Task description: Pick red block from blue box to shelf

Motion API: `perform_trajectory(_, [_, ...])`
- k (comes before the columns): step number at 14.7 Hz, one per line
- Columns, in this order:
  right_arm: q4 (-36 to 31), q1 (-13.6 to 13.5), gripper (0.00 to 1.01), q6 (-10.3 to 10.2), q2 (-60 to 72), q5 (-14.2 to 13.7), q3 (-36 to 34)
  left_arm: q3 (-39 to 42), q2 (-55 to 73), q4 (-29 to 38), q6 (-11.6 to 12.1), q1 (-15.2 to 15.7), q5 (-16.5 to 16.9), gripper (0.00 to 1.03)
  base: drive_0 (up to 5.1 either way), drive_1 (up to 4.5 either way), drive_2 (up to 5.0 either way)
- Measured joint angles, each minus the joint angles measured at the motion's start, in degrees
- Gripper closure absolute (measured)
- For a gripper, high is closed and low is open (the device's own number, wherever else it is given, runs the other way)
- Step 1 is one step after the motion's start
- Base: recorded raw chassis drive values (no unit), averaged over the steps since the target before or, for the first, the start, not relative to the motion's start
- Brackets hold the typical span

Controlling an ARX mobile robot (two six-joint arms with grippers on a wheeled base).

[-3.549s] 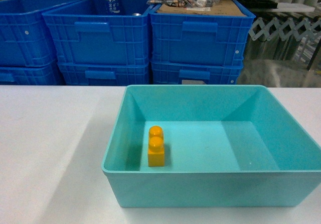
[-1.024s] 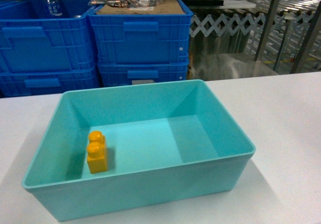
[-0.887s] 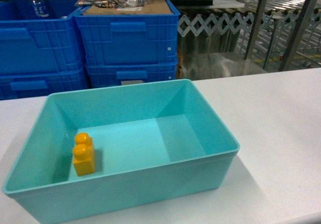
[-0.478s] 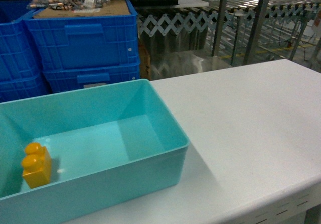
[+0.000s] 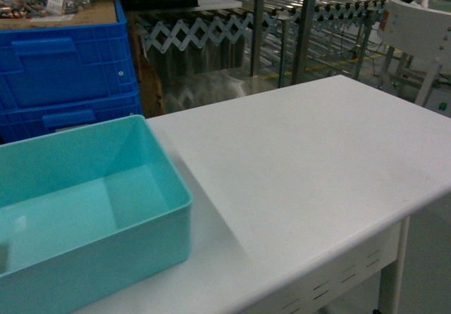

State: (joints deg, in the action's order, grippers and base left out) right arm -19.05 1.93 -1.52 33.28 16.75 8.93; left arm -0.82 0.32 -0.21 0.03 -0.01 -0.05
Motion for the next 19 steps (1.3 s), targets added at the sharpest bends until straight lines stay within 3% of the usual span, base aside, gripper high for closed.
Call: perform_trajectory(19, [0.00, 0.00, 0.72, 0.00, 0.00, 0.00, 0.00, 0.00, 0.00, -0.02, 0.00, 0.00, 0.00, 0.05, -1.7, -1.65, -1.7])
